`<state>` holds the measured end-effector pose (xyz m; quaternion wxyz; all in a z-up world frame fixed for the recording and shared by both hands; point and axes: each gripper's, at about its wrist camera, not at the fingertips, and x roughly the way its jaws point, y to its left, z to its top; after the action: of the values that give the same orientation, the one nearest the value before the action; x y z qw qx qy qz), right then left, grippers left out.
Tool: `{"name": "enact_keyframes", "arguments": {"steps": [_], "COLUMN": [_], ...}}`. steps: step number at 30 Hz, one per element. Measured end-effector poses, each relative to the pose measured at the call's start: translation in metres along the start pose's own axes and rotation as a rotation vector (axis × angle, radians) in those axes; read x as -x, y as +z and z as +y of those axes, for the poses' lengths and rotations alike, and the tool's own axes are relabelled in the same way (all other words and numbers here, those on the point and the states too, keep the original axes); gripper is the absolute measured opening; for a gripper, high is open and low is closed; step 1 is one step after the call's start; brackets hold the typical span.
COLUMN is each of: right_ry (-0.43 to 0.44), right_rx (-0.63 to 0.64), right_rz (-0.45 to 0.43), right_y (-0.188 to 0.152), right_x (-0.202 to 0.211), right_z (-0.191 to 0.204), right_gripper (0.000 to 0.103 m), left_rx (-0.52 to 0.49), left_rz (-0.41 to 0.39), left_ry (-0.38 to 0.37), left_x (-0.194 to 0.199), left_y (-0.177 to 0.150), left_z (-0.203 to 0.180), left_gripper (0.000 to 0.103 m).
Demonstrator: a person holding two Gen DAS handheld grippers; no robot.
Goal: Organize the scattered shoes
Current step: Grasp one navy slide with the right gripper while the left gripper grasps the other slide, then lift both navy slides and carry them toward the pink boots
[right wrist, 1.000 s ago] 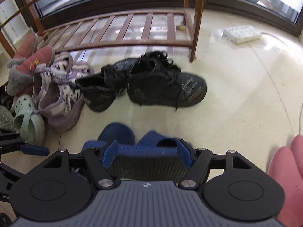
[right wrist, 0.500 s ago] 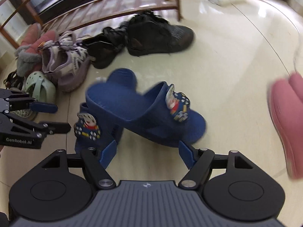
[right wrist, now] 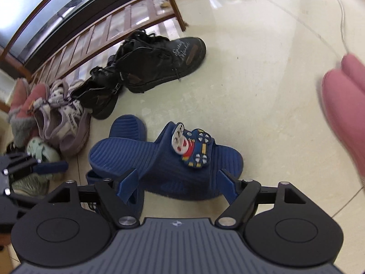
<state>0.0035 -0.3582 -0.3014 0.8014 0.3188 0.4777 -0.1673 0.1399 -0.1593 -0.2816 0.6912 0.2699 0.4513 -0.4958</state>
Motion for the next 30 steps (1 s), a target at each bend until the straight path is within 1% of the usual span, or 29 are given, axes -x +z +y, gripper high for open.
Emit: {"name": "enact_keyframes", "arguments": {"steps": [2,4,9,10,11,12,14,18,21,26,27,29,30], "right_ry": [0.019,0.024,0.004,-0.002,-0.008,-0.015,-0.027,-0.052,-0.083,-0.152,-0.165,-0.193,-0.206], "right_rx": [-0.047,-0.066,-0.027,-0.021,-0.016,-0.010,0.001,0.023,0.049,0.106,0.118,0.140,0.152], "right_rz": [0.014,0.026,0.041,0.042,0.042,0.043,0.044,0.046,0.057,0.087,0.093,0.105,0.111], "right_y": [0.004,0.007,0.011,0.011,0.011,0.010,0.010,0.010,0.010,0.010,0.010,0.010,0.010], "right_x": [-0.005,-0.010,-0.016,-0.016,-0.016,-0.016,-0.016,-0.015,-0.008,0.015,0.020,0.029,0.034], "right_z": [-0.006,-0.008,-0.003,-0.002,-0.002,-0.001,0.000,0.002,0.000,-0.006,-0.007,-0.010,-0.011], "right_gripper": [0.088,0.088,0.088,0.085,0.077,0.077,0.072,0.070,0.070,0.069,0.069,0.069,0.069], "left_rx": [0.003,0.013,-0.002,-0.007,-0.010,-0.012,-0.010,0.031,0.067,0.064,0.006,-0.054,-0.069], "left_rz": [0.007,0.026,0.036,0.035,0.035,0.035,0.024,0.017,0.025,0.019,0.010,0.003,0.011], "left_ry": [-0.001,-0.007,-0.031,-0.037,-0.040,-0.042,-0.056,-0.062,-0.085,-0.079,-0.068,-0.040,-0.045], "left_x": [-0.002,-0.008,-0.013,-0.014,-0.014,-0.014,-0.012,-0.011,-0.010,-0.006,-0.005,-0.004,-0.004], "left_y": [-0.001,-0.003,-0.007,-0.007,-0.007,-0.007,-0.008,-0.006,-0.004,-0.002,-0.002,-0.002,-0.003], "left_z": [0.001,0.001,-0.003,-0.003,-0.004,-0.004,-0.003,0.005,0.014,0.028,0.029,0.031,0.035], "left_gripper": [0.061,0.061,0.061,0.061,0.061,0.061,0.061,0.061,0.061,0.061,0.061,0.061,0.061]}}
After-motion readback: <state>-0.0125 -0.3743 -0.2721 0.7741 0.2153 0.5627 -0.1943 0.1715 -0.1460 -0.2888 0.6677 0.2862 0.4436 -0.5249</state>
